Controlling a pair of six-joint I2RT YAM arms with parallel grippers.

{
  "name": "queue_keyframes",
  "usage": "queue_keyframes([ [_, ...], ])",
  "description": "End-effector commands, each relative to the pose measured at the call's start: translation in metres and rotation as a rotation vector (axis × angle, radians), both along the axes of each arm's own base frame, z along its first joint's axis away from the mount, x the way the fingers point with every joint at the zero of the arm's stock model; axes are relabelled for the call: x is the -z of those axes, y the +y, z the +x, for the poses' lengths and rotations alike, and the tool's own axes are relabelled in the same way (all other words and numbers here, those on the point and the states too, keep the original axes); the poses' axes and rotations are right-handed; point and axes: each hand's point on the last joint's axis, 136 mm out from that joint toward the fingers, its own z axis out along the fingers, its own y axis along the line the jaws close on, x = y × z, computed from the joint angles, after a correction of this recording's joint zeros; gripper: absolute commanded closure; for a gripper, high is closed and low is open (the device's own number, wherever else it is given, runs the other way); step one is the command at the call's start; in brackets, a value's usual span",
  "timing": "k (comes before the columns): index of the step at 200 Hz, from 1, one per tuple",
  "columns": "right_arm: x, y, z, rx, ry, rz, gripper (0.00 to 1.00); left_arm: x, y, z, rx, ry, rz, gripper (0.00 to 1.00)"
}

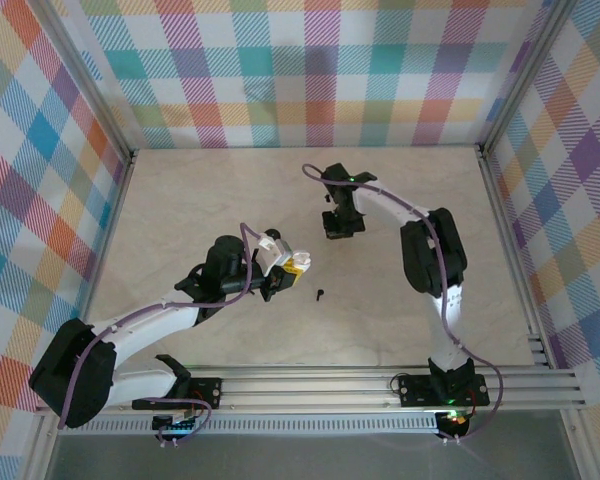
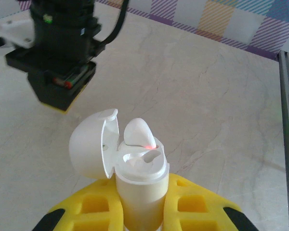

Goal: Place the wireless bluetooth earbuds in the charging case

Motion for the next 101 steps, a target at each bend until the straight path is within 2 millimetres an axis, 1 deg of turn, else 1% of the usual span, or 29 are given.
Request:
queue_keyframes([
  [1, -0.005, -0.031, -0.023, -0.058, 0.021, -0.106, 0.9, -0.023, -0.008, -0.001, 0.029, -0.025, -0.059, 1.0],
  [26, 0.01, -0.04, -0.041, -0.068, 0.069, -0.124, 0.91, -0.023, -0.013, -0.001, 0.034, -0.015, -0.063, 1.0],
  [41, 0.017, -0.04, -0.047, -0.059, 0.09, -0.114, 0.91, -0.022, -0.016, -0.002, 0.04, -0.009, -0.063, 1.0],
  [59, 0.022, -0.037, -0.049, -0.031, 0.102, -0.093, 0.9, -0.022, -0.019, -0.004, 0.044, -0.003, -0.06, 1.0],
  [82, 0.023, -0.031, -0.05, 0.011, 0.113, -0.055, 0.83, -0.022, -0.021, -0.006, 0.045, -0.001, -0.055, 1.0],
  [101, 0.021, -0.026, -0.051, 0.026, 0.115, -0.021, 0.73, -0.022, -0.021, -0.007, 0.043, -0.001, -0.051, 1.0],
])
